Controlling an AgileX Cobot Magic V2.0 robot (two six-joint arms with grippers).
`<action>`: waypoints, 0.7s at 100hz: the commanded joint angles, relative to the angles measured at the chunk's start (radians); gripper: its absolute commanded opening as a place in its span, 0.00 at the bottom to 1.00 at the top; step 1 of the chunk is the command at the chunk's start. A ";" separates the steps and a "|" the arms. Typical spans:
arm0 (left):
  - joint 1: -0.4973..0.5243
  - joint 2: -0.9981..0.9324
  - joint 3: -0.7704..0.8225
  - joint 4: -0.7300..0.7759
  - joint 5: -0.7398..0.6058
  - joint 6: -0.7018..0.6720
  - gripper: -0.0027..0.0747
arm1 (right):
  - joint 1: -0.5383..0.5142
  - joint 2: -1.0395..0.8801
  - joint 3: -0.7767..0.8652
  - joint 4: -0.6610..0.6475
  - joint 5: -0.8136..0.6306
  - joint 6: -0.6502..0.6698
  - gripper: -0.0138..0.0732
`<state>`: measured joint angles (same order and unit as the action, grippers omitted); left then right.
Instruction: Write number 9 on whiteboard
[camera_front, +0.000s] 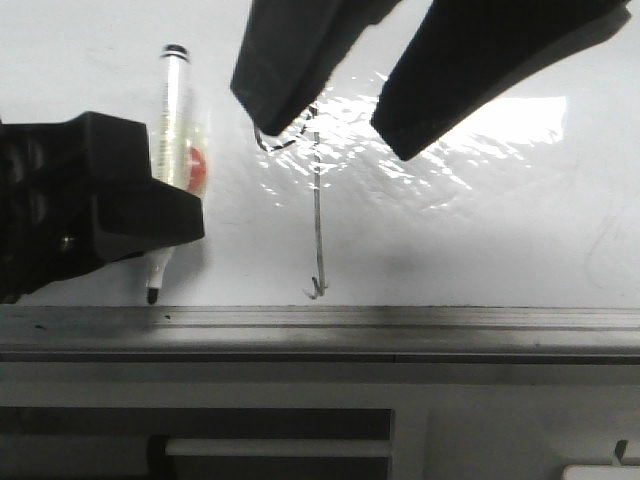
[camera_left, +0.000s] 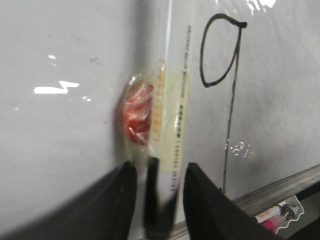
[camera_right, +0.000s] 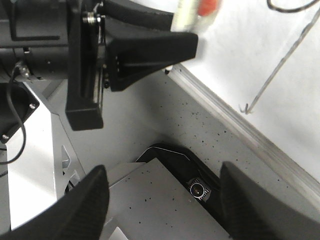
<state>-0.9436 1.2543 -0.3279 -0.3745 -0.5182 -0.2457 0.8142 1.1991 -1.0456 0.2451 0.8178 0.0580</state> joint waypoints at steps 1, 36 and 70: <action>0.004 -0.001 -0.022 -0.033 -0.043 -0.009 0.51 | 0.003 -0.020 -0.034 0.017 -0.039 -0.003 0.63; 0.004 -0.096 -0.020 -0.033 -0.032 -0.011 0.54 | 0.003 -0.151 -0.017 -0.139 -0.117 -0.003 0.11; 0.004 -0.362 0.085 0.054 -0.008 -0.006 0.36 | 0.003 -0.535 0.317 -0.239 -0.477 -0.003 0.09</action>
<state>-0.9419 0.9651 -0.2482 -0.3580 -0.4658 -0.2522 0.8151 0.7642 -0.7860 0.0309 0.4984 0.0580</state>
